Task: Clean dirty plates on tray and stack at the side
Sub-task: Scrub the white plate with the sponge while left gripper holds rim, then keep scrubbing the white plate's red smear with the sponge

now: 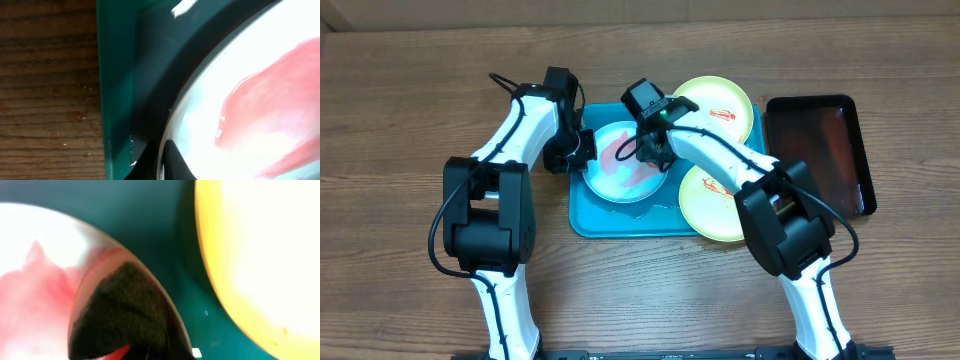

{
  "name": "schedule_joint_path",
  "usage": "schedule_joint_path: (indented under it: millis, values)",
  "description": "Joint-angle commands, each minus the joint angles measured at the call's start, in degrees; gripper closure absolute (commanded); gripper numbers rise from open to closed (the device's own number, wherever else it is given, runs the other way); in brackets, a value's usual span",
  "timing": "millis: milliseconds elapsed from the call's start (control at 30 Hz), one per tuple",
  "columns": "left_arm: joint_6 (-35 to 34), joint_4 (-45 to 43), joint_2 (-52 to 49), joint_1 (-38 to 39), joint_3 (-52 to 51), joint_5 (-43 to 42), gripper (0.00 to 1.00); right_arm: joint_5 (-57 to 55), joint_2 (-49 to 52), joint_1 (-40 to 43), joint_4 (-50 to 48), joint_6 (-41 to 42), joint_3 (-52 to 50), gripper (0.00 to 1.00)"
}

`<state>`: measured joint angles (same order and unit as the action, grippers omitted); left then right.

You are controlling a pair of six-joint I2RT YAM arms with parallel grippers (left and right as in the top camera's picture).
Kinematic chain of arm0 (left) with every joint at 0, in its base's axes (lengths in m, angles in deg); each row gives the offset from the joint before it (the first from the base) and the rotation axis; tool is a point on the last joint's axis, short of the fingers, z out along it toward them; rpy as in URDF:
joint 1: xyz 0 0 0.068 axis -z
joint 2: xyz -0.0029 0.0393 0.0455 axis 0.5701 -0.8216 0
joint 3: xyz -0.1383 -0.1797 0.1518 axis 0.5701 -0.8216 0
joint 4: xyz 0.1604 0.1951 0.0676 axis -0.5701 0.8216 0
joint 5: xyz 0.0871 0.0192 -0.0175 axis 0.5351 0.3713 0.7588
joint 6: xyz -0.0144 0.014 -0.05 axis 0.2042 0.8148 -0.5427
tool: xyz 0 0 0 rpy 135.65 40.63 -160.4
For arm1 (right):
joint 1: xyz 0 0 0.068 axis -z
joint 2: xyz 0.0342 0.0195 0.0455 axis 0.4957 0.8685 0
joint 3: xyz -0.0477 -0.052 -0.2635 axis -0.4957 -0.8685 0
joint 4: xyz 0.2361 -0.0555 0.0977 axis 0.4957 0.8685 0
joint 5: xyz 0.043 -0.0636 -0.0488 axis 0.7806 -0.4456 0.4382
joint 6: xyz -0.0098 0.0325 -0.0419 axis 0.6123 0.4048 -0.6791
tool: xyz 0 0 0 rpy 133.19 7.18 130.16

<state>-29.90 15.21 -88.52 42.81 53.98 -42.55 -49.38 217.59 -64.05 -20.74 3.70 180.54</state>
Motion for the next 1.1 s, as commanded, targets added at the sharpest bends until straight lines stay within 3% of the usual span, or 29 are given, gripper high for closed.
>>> schedule_joint_path:
  millis: [0, 167, 467, 700, 900, 1067]
  values:
    - [-0.1, 0.4, -1.6, 0.6, -1.1, 1.9, 0.96, 3.8, 0.1, 1.0, 4.2, -5.0, -0.9, 0.96]
    - [-0.2, 0.3, -1.6, 0.7, -1.1, 1.9, 0.96, 13.8, 0.1, 0.2, 4.9, -10.3, -0.9, 0.96]
    - [-0.2, 0.4, -1.6, 0.6, -1.1, 1.8, 0.96, 18.6, 1.7, -4.0, 0.3, -7.6, -1.6, 0.96]
    - [-0.2, 0.3, -1.6, 0.6, -1.1, 1.4, 0.95, 33.4, 2.6, -5.3, -6.3, -7.4, -2.5, 0.96]
    - [-0.2, 0.2, -1.6, 0.6, -1.1, 1.4, 0.96, 33.9, 2.6, -5.0, -12.0, -3.5, -2.5, 0.96]
    - [-0.2, 0.2, -1.6, 0.6, -1.1, 1.4, 0.96, 25.2, 2.6, -2.2, -13.0, -3.1, -2.4, 0.96]
